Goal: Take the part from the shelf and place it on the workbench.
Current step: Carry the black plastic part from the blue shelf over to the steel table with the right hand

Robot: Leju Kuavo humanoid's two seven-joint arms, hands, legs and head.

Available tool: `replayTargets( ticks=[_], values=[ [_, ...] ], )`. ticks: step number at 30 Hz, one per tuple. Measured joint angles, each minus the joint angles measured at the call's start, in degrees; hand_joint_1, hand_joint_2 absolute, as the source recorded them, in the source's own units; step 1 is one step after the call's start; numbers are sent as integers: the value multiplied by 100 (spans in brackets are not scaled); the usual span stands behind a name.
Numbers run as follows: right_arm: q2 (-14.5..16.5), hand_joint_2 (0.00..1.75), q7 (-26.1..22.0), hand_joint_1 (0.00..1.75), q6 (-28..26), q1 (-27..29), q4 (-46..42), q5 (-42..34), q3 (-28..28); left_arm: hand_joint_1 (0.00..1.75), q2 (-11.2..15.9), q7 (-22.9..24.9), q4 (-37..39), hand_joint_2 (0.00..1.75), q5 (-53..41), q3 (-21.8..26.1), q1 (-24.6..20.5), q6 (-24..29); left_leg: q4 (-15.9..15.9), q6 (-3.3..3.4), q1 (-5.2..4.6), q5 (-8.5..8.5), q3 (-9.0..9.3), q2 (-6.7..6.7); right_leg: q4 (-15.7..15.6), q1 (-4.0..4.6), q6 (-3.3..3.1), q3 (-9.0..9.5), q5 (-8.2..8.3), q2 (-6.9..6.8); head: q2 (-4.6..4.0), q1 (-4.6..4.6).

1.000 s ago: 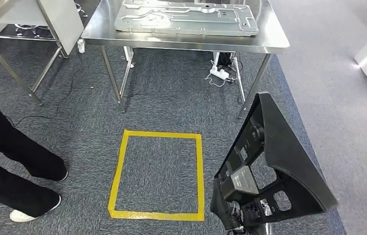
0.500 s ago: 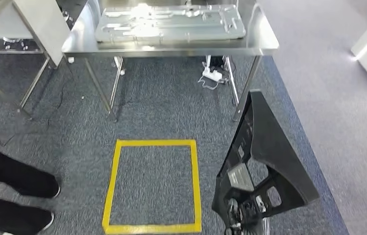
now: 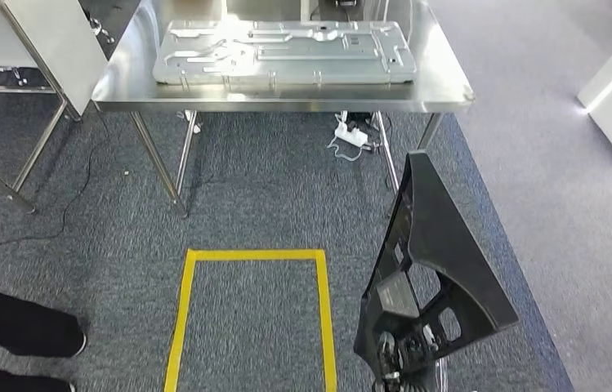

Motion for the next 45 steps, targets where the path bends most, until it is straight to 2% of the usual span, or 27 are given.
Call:
replayTargets(
  ticks=[1, 2, 4, 6, 9, 10, 12, 14, 15, 16, 17, 19, 21, 24, 26, 27, 29, 30, 31, 32, 34, 35, 37, 39, 41, 43, 45],
  values=[
    [-4, 175, 3, 175, -11, 1, 7, -9, 0, 0, 0, 7, 0, 0, -1, 1, 5, 0, -1, -8, 2, -71, 94, -3, -100, -5, 1, -79, -33, -8, -1, 1],
    [-9, 175, 6, 175, -20, 1, 11, -19, 0, 0, 0, 14, 0, 0, -2, 1, 9, 0, -3, -19, 5, -149, 196, -5, -333, -6, -7, -94, 81, -17, -1, 1],
    [-19, 175, 9, 175, -26, 4, 21, -31, 0, 0, -1, 22, 0, 0, -8, 3, 11, 0, -5, -52, 2, -306, 385, -2, -936, 10, -54, -40, 703, -43, -1, -2],
    [-31, 175, 51, 175, -36, 9, 35, -34, 7, 0, -1, 30, 0, 0, -13, 3, -8, -1, -34, -121, -8, -427, 535, -2, -1262, 48, -135, 27, 1126, -56, -1, -4],
    [-38, 175, 125, 175, -35, 20, 46, -62, 31, 0, 3, 41, -2, 0, -15, 4, -30, -5, 51, -234, -18, -378, 654, -3, -1377, 54, -270, 225, 1094, -21, 0, -7],
    [-39, 175, 136, 175, -32, 20, 46, -71, 37, 0, 4, 42, -3, 0, -16, 4, -33, -9, 228, -250, -14, -341, 580, -4, -1423, 46, -314, 315, 1070, -17, 0, -10],
    [-42, 175, 222, 175, -101, 16, 49, 14, 52, 0, 7, 48, -4, 0, -18, 4, -39, -15, 831, -263, -2, -430, 210, -10, -1493, 46, -384, 473, 995, -30, 0, -17],
    [-43, 175, 356, 175, -220, 18, 64, 149, 70, 0, 7, 57, -4, 0, -25, 5, -27, -17, 1396, -287, -7, -770, -284, -12, -1510, 62, -420, 606, 876, -50, 0, -20],
    [-44, 175, 400, 175, -255, 22, 76, 178, 80, 0, 8, 63, -4, 0, -29, 5, -15, -18, 1502, -292, -10, -938, -464, -11, -1511, 74, -425, 686, 806, -57, -1, -20],
    [-44, 175, 418, 175, -265, 27, 88, 171, 89, 0, 8, 69, -4, 0, -32, 7, 3, -19, 1444, -286, -15, -999, -571, -10, -1511, 87, -422, 783, 729, -58, -1, -20],
    [-45, 175, 426, 175, -265, 29, 97, 156, 97, 0, 9, 75, -4, 0, -34, 8, 18, -20, 1251, -262, -24, -917, -615, -10, -1511, 101, -417, 889, 651, -61, -1, -20],
    [-45, 175, 423, 175, -265, 23, 113, 110, 107, 0, 17, 85, -8, 0, -34, 15, 52, -21, 688, -165, -70, -293, -618, -19, -1492, 128, -389, 1099, 490, -69, -1, -16],
    [-51, 175, 415, 175, -269, 9, 133, 62, 120, 0, 32, 87, -16, 0, -36, 25, 69, -21, 378, -86, -118, 218, -603, -38, -1467, 142, -335, 1209, 349, -65, -1, -23],
    [-60, 175, 419, 175, -312, -2, 142, 53, 151, 0, 35, 68, -30, 0, -42, 30, 53, -17, 290, -31, -115, 290, -522, -57, -1508, 152, -247, 1303, 217, -55, -1, -30],
    [-67, 175, 451, 175, -369, -8, 143, 111, 168, 0, 34, 54, -40, 0, -43, 31, 32, -15, 178, 13, -74, 289, -441, -75, -1323, 149, -183, 1240, 69, -51, 0, -21],
    [-75, 175, 474, 175, -400, -9, 148, 148, 178, 0, 33, 50, -43, 0, -43, 31, 22, -15, 140, 33, -59, 288, -404, -86, -1064, 125, -149, 1102, -67, -45, 0, -16],
    [-91, 175, 509, 175, -443, -10, 168, 199, 196, 0, 35, 48, -46, 0, -44, 32, 13, -20, 107, 52, -44, 261, -362, -131, -351, 70, -84, 651, -337, -43, 0, -11],
    [-98, 175, 520, 175, -454, -8, 185, 208, 202, 0, 35, 49, -46, 0, -45, 33, 15, -22, 105, 50, -37, 239, -341, -169, -98, 37, -55, 447, -352, -43, -1, -11],
    [-104, 175, 525, 175, -456, -6, 199, 212, 204, 0, 34, 49, -46, 0, -47, 34, 17, -25, 105, 38, -27, 213, -313, -220, -35, 8, -32, 326, -241, -42, -1, -11],
    [-109, 175, 527, 175, -456, -4, 211, 217, 205, 0, 33, 50, -46, 0, -48, 35, 19, -25, 105, 22, -15, 188, -273, -277, -192, -17, -16, 314, -15, -35, -1, -11],
    [-120, 175, 527, 175, -456, -5, 227, 227, 207, 0, 29, 50, -46, 0, -49, 37, 19, -26, 103, -26, 8, 134, -188, -393, -888, -49, -10, 507, 524, 108, -1, -10],
    [-124, 175, 527, 175, -456, -5, 233, 231, 209, 0, 27, 50, -46, 0, -49, 39, 10, -26, 105, -59, 14, 110, -162, -451, -1200, -51, -26, 612, 677, 214, -1, -9],
    [-134, 175, 528, 175, -456, -5, 243, 239, 217, 0, 23, 49, -46, 0, -49, 41, -1, -26, 76, -144, 35, 95, -153, -552, -1457, -21, -82, 708, 721, 340, -1, -8],
    [-139, 175, 529, 175, -455, -13, 246, 219, 233, 0, 23, 50, -47, 0, -49, 44, 4, -32, 26, -235, 55, 104, -142, -613, -1540, -13, -168, 753, 732, 271, 0, -9],
    [-140, 175, 528, 175, -475, -25, 254, 179, 264, 0, 27, 54, -49, 0, -44, 54, 13, -50, 163, -278, 45, 1, -193, -459, -1649, -34, -269, 823, 778, 187, 0, -16],
    [-143, 175, 538, 175, -589, -28, 273, 229, 299, 0, 34, 59, -50, 0, -40, 71, 6, -75, 735, -294, 31, -322, -476, -207, -1700, -19, -338, 863, 796, 92, -1, -22],
    [-151, 175, 575, 175, -799, -30, 292, 390, 323, 0, 40, 72, -51, 0, -43, 84, 0, -97, 1402, -315, 30, -586, -833, -107, -1696, 20, -366, 869, 778, 5, -1, -24]
  ],
)
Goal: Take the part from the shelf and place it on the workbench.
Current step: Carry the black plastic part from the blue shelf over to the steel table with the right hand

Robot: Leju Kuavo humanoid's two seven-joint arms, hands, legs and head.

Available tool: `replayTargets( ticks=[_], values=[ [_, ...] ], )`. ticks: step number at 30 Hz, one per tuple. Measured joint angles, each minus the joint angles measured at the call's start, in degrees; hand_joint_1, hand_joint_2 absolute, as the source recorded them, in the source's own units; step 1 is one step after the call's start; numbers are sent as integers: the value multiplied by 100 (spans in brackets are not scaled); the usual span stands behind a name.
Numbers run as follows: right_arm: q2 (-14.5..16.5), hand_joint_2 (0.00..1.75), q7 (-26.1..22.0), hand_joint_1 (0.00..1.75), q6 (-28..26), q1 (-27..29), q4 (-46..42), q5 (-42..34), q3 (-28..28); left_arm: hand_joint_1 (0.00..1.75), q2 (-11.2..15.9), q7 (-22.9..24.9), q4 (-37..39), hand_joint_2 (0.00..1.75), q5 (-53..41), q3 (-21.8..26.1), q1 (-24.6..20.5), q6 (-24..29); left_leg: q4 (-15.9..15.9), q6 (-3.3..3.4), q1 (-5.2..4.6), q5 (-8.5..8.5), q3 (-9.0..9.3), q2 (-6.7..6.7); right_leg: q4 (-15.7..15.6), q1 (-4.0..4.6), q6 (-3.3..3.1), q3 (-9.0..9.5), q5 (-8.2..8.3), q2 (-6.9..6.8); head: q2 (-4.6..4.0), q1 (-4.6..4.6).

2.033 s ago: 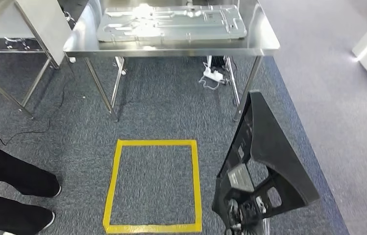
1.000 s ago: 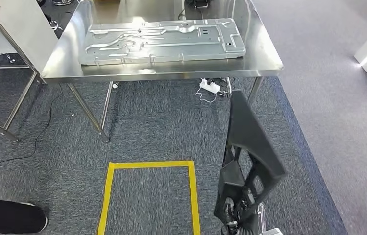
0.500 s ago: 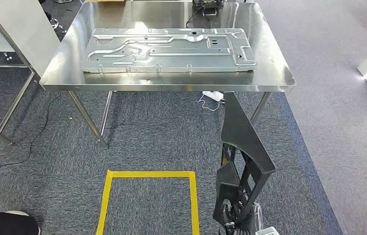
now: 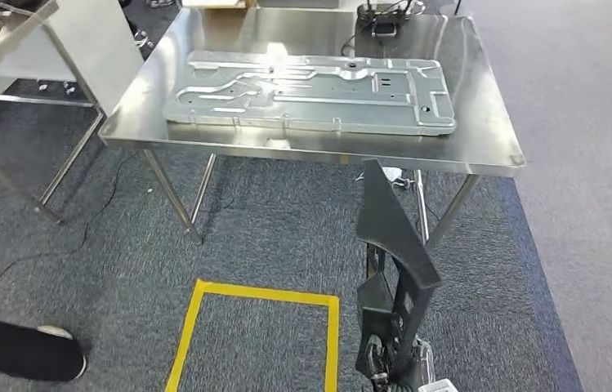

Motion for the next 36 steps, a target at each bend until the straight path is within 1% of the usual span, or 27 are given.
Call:
replayTargets(
  ticks=[1, 2, 4, 5, 6, 8, 10, 11, 13, 15, 16, 17, 19, 20, 21, 22, 25, 26, 27, 28, 30, 31, 32, 33, 34, 35, 36],
  values=[
    [-7, 175, 30, 175, -116, -2, 2, 100, 8, 0, 3, 9, -1, 0, -3, 7, 4, -9, 123, -3, 0, 17, -74, 15, 1, 17, -5, 10, -14, -32, 0, 0],
    [-15, 175, 65, 175, -229, -5, -7, 207, 15, 0, 6, 16, -1, 0, -6, 16, 11, -16, 16, 5, -1, 150, -28, 24, 3, 30, -3, 29, -31, -51, 1, -1],
    [-29, 175, 151, 175, -450, -7, -58, 445, 27, 0, 17, 22, -2, 0, -14, 38, 25, -31, -711, 66, -18, 563, 328, 42, 6, 46, 14, 86, -80, -70, 1, 0],
    [-35, 175, 199, 175, -562, -10, -95, 577, 34, 0, 30, 23, -3, 0, -18, 46, 27, -38, -1069, 109, -37, 699, 504, 53, 19, 63, 36, 102, -110, -81, 1, 1],
    [-41, 175, 265, 175, -691, -14, -138, 742, 40, 0, 40, 26, -4, 0, -31, 50, 25, -46, -1309, 148, -62, 762, 622, 63, 23, 63, 65, 107, -135, -83, 1, 1],
    [-51, 175, 471, 175, -1056, -31, -214, 1302, 50, 0, 57, 37, -6, 0, -73, 54, 24, -66, -1445, 215, -97, 731, 670, 67, 73, 59, 141, 119, -123, -88, 1, 1],
    [-46, 175, 791, 175, -1576, -89, -263, 2434, 3, 0, 58, 59, -6, 0, -144, 54, 35, -81, -1515, 271, -83, 721, 747, 56, 163, 40, 202, 132, -118, -81, -1, 1],
    [-21, 175, 964, 175, -1834, -152, -273, 3253, -87, 0, 59, 75, -6, 0, -194, 54, 39, -84, -1545, 292, -69, 723, 800, 56, 269, 34, 229, 91, -180, -73, -1, 1],
    [75, 175, 1291, 175, -2151, -366, -271, 4981, -446, 0, 60, 114, -5, 0, -315, 48, 39, -91, -1574, 320, -54, 716, 864, 61, 773, 7, 290, -178, -467, -60, -1, 2],
    [137, 175, 1655, 175, -2232, -629, -214, 6156, -880, 0, 63, 137, -3, 0, -441, 32, 22, -108, -1572, 329, -50, 688, 881, 57, 1438, -29, 347, -619, -734, -58, -1, 2],
    [115, 175, 1891, 175, -2233, -766, -140, 6462, -1067, 0, 66, 140, 1, 0, -496, 16, 13, -117, -1571, 322, -46, 665, 902, 48, 1595, -49, 370, -769, -723, -58, 0, 2],
    [56, 175, 2173, 175, -2232, -924, -28, 6677, -1231, 0, 72, 142, 7, 0, -549, -4, 10, -125, -1571, 309, -38, 636, 940, 36, 1536, -67, 390, -818, -577, -59, 0, 3],
    [-164, 175, 2747, 175, -2223, -1270, 275, 6948, -1462, 0, 85, 149, 26, 0, -635, -62, 8, -138, -1573, 263, -15, 559, 1043, 24, 897, -93, 404, -643, -49, -58, -1, 3],
    [-305, 175, 2973, 175, -2214, -1438, 444, 7038, -1531, 0, 97, 154, 35, 0, -669, -87, -2, -142, -1574, 236, -8, 524, 1094, 26, 561, -86, 396, -543, 125, -57, 0, 3],
    [-438, 175, 3134, 175, -2206, -1579, 590, 7096, -1577, 0, 110, 160, 43, 0, -692, -107, -21, -143, -1578, 206, -6, 494, 1121, 28, 324, -70, 370, -473, 199, -60, 1, 5],
    [-567, 175, 3245, 175, -2199, -1694, 722, 7135, -1609, 0, 125, 167, 50, 0, -708, -125, -40, -143, -1588, 170, -7, 466, 1128, 30, 207, -49, 332, -444, 206, -61, 1, 9],
    [-841, 175, 3407, 175, -2138, -1915, 987, 7204, -1656, 0, 164, 196, 69, 0, -728, -176, -73, -142, -1509, 61, -10, 459, 1178, 36, 130, -29, 172, -349, 161, -50, 1, 12],
    [-905, 175, 3446, 175, -2112, -1982, 1046, 7226, -1661, 0, 173, 205, 74, 0, -732, -194, -81, -142, -1345, 42, -8, 470, 1136, 40, 104, -36, 121, -279, 135, -45, 1, 11],
    [-957, 175, 3472, 175, -2092, -2052, 1094, 7246, -1662, 0, 182, 215, 78, 0, -737, -209, -92, -141, -1087, 34, -4, 449, 1000, 44, 82, -39, 79, -207, 110, -45, 1, 10],
    [-999, 175, 3492, 175, -2076, -2118, 1139, 7263, -1662, 0, 192, 221, 82, 0, -741, -222, -101, -141, -730, 31, -2, 384, 771, 48, 63, -37, 47, -148, 71, -48, 1, 9],
    [-1064, 175, 3522, 175, -2038, -2218, 1229, 7287, -1656, 0, 203, 228, 94, 0, -755, -238, -107, -142, -40, 33, -11, 122, 225, 50, 56, -15, 10, -43, -30, -48, 1, 7],
    [-1090, 175, 3537, 175, -2019, -2244, 1270, 7297, -1648, 0, 207, 231, 101, 0, -763, -243, -96, -143, 132, 41, -18, -4, 15, 50, 56, 1, 1, 25, -92, -45, 1, 8],
    [-1117, 175, 3549, 175, -2002, -2261, 1310, 7302, -1636, 0, 208, 234, 109, 0, -770, -246, -81, -145, 124, 62, -33, -53, -110, 50, 56, 19, -4, 110, -161, -40, 1, 7],
    [-1144, 175, 3558, 175, -1986, -2282, 1346, 7305, -1620, 0, 210, 235, 114, 0, -776, -248, -66, -150, -51, 101, -52, 19, -161, 49, 54, 40, -7, 206, -235, -35, 0, 7],
    [-1172, 175, 3564, 175, -1964, -2314, 1380, 7310, -1602, 0, 215, 236, 118, 0, -779, -249, -53, -155, -370, 170, -86, 258, -154, 49, 51, 60, -8, 307, -316, -33, 0, 6],
    [-1200, 175, 3569, 175, -1933, -2359, 1418, 7317, -1580, 0, 232, 235, 119, 0, -785, -250, -42, -162, -702, 258, -135, 634, -133, 35, 50, 77, -4, 401, -398, -29, 0, 9],
    [-1228, 175, 3575, 175, -1896, -2417, 1460, 7330, -1552, 0, 249, 236, 121, 0, -791, -252, -36, -168, -961, 330, -178, 944, -107, 23, 38, 90, 18, 479, -476, -18, 0, 9]
  ],
)
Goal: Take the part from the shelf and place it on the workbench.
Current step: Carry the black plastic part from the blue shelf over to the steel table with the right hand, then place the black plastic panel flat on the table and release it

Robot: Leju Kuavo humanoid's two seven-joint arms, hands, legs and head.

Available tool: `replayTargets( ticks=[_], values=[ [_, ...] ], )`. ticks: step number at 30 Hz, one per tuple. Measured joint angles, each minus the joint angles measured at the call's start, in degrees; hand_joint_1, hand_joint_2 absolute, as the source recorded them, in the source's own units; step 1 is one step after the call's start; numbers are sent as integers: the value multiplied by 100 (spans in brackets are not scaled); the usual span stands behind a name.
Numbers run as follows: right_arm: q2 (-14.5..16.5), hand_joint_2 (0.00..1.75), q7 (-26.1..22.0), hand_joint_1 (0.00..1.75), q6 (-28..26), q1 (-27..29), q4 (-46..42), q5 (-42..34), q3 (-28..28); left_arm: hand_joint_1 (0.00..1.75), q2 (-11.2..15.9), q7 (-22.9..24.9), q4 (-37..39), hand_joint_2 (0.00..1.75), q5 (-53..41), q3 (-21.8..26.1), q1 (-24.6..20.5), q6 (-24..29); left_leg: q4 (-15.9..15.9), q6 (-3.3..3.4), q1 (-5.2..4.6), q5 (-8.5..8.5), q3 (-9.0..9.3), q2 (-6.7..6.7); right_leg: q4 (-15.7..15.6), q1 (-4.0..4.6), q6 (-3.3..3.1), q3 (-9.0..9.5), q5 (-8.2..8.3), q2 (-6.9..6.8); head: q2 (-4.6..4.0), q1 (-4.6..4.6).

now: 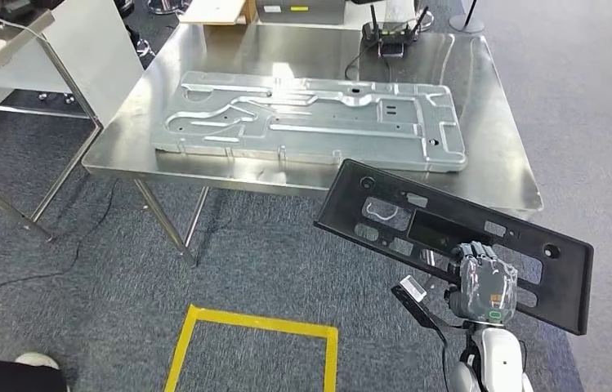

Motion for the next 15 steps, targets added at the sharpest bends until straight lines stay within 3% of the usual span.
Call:
replayTargets(
  ticks=[1, 2, 4, 5, 7, 8, 10, 11, 12, 13, 15],
  values=[
    [-35, 175, 8, 175, 44, -64, 41, 15, 30, 0, 17, 0, 4, 0, -9, -2, 2, -5, -165, 49, -38, 233, 37, -6, -30, -1, 30, 66, -69, 8, 0, -2],
    [-70, 175, 13, 175, 84, -124, 78, 34, 61, 0, 32, 0, 9, 0, -17, -5, 2, -9, -243, 72, -62, 319, 77, -14, -42, -4, 63, 133, -100, 14, 0, -3],
    [-145, 175, 11, 175, 164, -259, 119, 69, 121, 0, 35, -2, 21, 0, -33, -15, -7, -15, -380, 87, -55, 243, 247, -1, 34, -19, 130, 181, -22, 12, 0, -10],
    [-178, 175, 6, 175, 199, -338, 134, 82, 155, 0, 37, -3, 27, 0, -38, -23, -11, -19, -482, 106, -37, 227, 355, -1, 239, -24, 157, 107, 92, 7, 0, -10],
    [-237, 175, -7, 175, 267, -504, 163, 103, 220, 0, 43, -7, 36, 0, -45, -38, -35, -23, -638, 120, 5, 177, 585, -4, 872, -52, 232, -298, 206, 5, 1, -9],
    [-260, 175, -10, 175, 291, -561, 182, 114, 247, 0, 46, -8, 37, 0, -50, -42, -46, -25, -688, 120, 16, 127, 685, -12, 1192, -70, 275, -553, 123, 3, 1, -7],
    [-299, 175, -13, 175, 349, -639, 236, 152, 300, 0, 49, -6, 44, 0, -66, -49, -56, -29, -737, 89, 47, -15, 892, -43, 1495, -119, 351, -994, -351, 0, 1, -5],
    [-311, 175, -13, 175, 382, -680, 273, 175, 338, 0, 48, -2, 48, 0, -81, -55, -51, -34, -745, 66, 66, -101, 1009, -60, 1453, -144, 383, -1142, -564, -3, 0, -5],
    [-320, 175, -13, 175, 422, -729, 315, 201, 390, 0, 47, 4, 52, 0, -94, -67, -45, -39, -746, 38, 85, -197, 1134, -72, 1290, -169, 413, -1243, -637, -11, 0, -5],
    [-323, 175, -13, 175, 460, -783, 358, 222, 451, 0, 47, 10, 55, 0, -108, -81, -40, -43, -745, 6, 102, -298, 1262, -77, 1029, -193, 440, -1298, -489, -21, 0, -4],
    [-324, 175, -18, 175, 509, -868, 469, 252, 583, 0, 47, 20, 68, 0, -120, -108, -26, -49, -723, -65, 117, -505, 1483, -87, 465, -219, 445, -1334, 404, -63, 0, -3]
  ],
)
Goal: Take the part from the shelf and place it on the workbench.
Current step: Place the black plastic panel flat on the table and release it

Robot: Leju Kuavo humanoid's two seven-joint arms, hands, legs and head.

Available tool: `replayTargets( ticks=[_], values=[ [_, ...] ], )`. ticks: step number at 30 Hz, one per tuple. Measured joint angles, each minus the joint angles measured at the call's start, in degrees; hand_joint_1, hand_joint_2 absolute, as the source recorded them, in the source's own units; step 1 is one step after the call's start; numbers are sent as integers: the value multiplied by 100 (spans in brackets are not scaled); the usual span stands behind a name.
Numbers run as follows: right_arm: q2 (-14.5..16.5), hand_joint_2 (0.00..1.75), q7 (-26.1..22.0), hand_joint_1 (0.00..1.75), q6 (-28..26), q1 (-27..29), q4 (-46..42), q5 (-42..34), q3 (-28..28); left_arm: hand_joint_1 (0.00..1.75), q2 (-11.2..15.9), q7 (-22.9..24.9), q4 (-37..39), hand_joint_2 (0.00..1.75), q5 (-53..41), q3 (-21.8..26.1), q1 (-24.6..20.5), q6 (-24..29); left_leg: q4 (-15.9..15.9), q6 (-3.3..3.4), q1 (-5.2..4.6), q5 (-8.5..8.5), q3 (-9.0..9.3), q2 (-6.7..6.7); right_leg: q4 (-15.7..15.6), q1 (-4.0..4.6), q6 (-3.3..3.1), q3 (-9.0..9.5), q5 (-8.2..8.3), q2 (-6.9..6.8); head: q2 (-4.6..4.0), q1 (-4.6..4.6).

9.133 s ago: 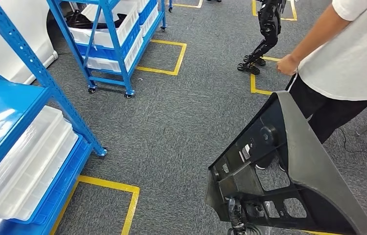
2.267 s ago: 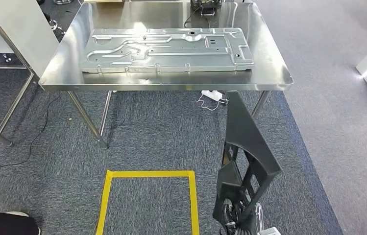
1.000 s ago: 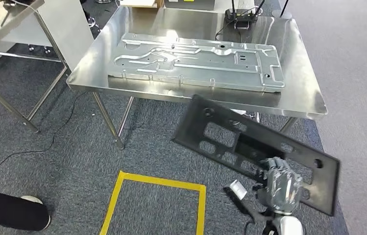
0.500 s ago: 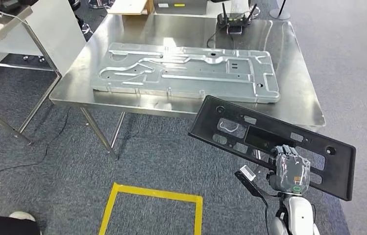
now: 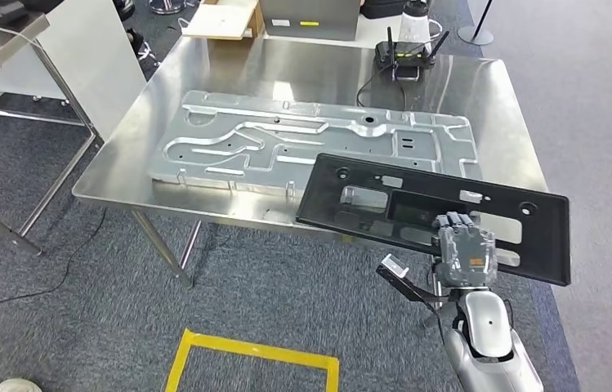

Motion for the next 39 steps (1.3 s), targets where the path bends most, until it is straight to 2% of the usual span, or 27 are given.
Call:
replayTargets(
  ticks=[1, 2, 4, 5, 7, 8, 10, 11, 12, 13, 14, 16, 17, 18, 21, 23, 25, 26, 27, 28, 30, 31, 32, 34, 36, 38, 39],
  values=[
    [2, 175, -3, 175, 14, -31, 53, 8, 62, 0, 1, 1, 8, 0, -3, -9, -7, -2, 17, -44, 0, -96, 64, -7, -155, 13, -41, 11, 372, -16, 0, -2],
    [3, 175, -4, 175, 21, -55, 97, 13, 118, 0, 2, 2, 14, 0, -4, -17, -14, -4, 32, -91, -3, -163, 127, -12, -210, 33, -107, 26, 598, -22, 0, -1],
    [17, 175, -3, 175, 54, -157, 152, 36, 243, 0, 3, 2, 19, 0, -18, -32, -45, -9, 187, -177, -3, -140, 103, -3, -196, 52, -250, 108, 526, -3, 1, -4],
    [31, 175, 2, 175, 88, -243, 184, 66, 322, 0, 5, 3, 21, 0, -33, -39, -55, -15, 399, -205, 1, -45, 13, 13, -221, 42, -309, 168, 490, 11, 1, -5],
    [92, 175, 27, 175, 189, -473, 314, 144, 532, 0, 10, 3, 24, 0, -79, -60, -86, -38, 1072, -240, 12, 81, -420, 50, -305, 27, -390, 328, 411, 32, 1, -9],
    [144, 175, 53, 175, 248, -586, 418, 188, 670, 0, 13, 3, 25, 0, -97, -73, -98, -53, 1421, -252, 14, 15, -687, 66, -344, 36, -418, 417, 358, 43, 1, -11],
    [279, 175, 108, 175, 346, -776, 652, 248, 978, 0, 19, 3, 27, 0, -121, -96, -107, -74, 1826, -258, 12, -389, -1181, 81, -393, 54, -441, 613, 226, 71, 1, -11],
    [349, 175, 133, 175, 382, -854, 762, 266, 1135, 0, 20, 3, 31, 0, -127, -109, -106, -78, 1838, -252, 8, -578, -1351, 84, -405, 63, -444, 722, 148, 84, 0, -11],
    [407, 175, 156, 175, 405, -925, 858, 273, 1277, 0, 21, 4, 34, 0, -131, -122, -103, -80, 1716, -236, 0, -655, -1456, 86, -412, 73, -442, 837, 66, 92, 0, -11],
    [455, 175, 178, 175, 419, -999, 949, 275, 1402, 0, 21, 7, 38, 0, -132, -134, -99, -78, 1478, -210, -11, -560, -1507, 88, -415, 84, -438, 954, -20, 94, 0, -11],
    [494, 175, 203, 175, 428, -1074, 1039, 264, 1509, 0, 23, 11, 40, 0, -133, -143, -93, -71, 1142, -165, -31, -214, -1521, 87, -420, 94, -429, 1060, -112, 95, 0, -11],
    [544, 175, 245, 175, 445, -1221, 1226, 220, 1655, 0, 40, 31, 45, 0, -130, -149, -63, -54, 587, -80, -82, 645, -1521, 69, -395, 126, -385, 1248, -303, 97, 0, -5],
    [560, 175, 259, 175, 457, -1272, 1302, 190, 1701, 0, 48, 45, 49, 0, -127, -150, -54, -43, 456, -53, -99, 934, -1510, 62, -402, 135, -353, 1304, -386, 104, 1, -3],
    [568, 175, 272, 175, 465, -1314, 1359, 165, 1729, 0, 53, 58, 55, 0, -125, -153, -46, -34, 435, -44, -113, 1009, -1501, 54, -416, 142, -317, 1353, -447, 107, 1, 1],
    [586, 175, 282, 175, 471, -1436, 1434, 117, 1771, 0, 49, 75, 65, 0, -125, -165, -63, -16, 364, 9, -91, 907, -1387, 50, -410, 129, -222, 1405, -582, 93, 0, 2],
    [590, 175, 268, 175, 474, -1508, 1478, 59, 1786, 0, 47, 76, 67, 0, -125, -170, -85, -10, 293, 60, -65, 836, -1270, 54, 121, 115, -171, 1108, -789, 71, 1, 4],
    [588, 175, 251, 175, 486, -1532, 1553, -51, 1791, 0, 48, 75, 68, 0, -132, -171, -103, -10, 277, 84, -63, 741, -1172, 49, 889, 109, -133, 545, -966, 66, 1, 4],
    [586, 175, 234, 175, 491, -1532, 1601, -117, 1791, 0, 48, 74, 68, 0, -139, -172, -102, -14, 278, 84, -65, 686, -1113, 40, 1102, 107, -124, 312, -917, 66, 1, 4],
    [580, 175, 212, 175, 495, -1533, 1649, -179, 1791, 0, 48, 69, 69, 0, -148, -173, -96, -19, 279, 83, -68, 629, -1041, 31, 1116, 107, -126, 169, -740, 66, 1, 5],
    [571, 175, 191, 175, 495, -1538, 1693, -240, 1790, 0, 48, 63, 69, 0, -156, -174, -86, -27, 279, 79, -73, 569, -957, 21, 921, 112, -141, 126, -449, 66, 1, 4],
    [537, 175, 151, 175, 485, -1562, 1779, -358, 1785, 0, 42, 44, 80, 0, -165, -176, -64, -47, 276, 66, -90, 455, -793, 11, 254, 147, -227, 214, 179, 64, 0, 2],
    [521, 175, 136, 175, 478, -1578, 1821, -406, 1780, 0, 40, 34, 89, 0, -166, -177, -59, -56, 270, 47, -92, 419, -749, 5, -6, 173, -282, 281, 355, 62, 1, 5],
    [508, 175, 119, 175, 468, -1589, 1861, -447, 1776, 0, 39, 24, 98, 0, -167, -177, -62, -62, 265, 26, -87, 396, -731, 4, -164, 201, -333, 328, 417, 60, 1, 5],
    [500, 175, 94, 175, 453, -1601, 1908, -498, 1767, 0, 42, 13, 106, 0, -168, -177, -77, -59, 232, -31, -76, 389, -734, 4, -284, 222, -406, 391, 363, 61, 1, 9],
    [497, 175, 82, 175, 442, -1599, 1937, -532, 1749, 0, 55, 12, 108, 0, -172, -178, -82, -28, 270, -92, -85, 330, -741, 29, -413, 175, -454, 483, 346, 53, 1, 2],
    [493, 175, 66, 175, 430, -1595, 1969, -564, 1715, 0, 69, 34, 110, 0, -197, -181, -82, 22, 707, -164, -73, 120, -946, 62, -507, 124, -489, 593, 345, 39, 2, -12],
    [492, 131, 55, 131, 424, -1591, 1988, -580, 1700, 0, 70, 51, 110, 44, -212, -184, -80, 42, 1087, -199, -54, -22, -1151, 75, -519, 119, -502, 624, 330, 36, 1, -20]
  ],
)
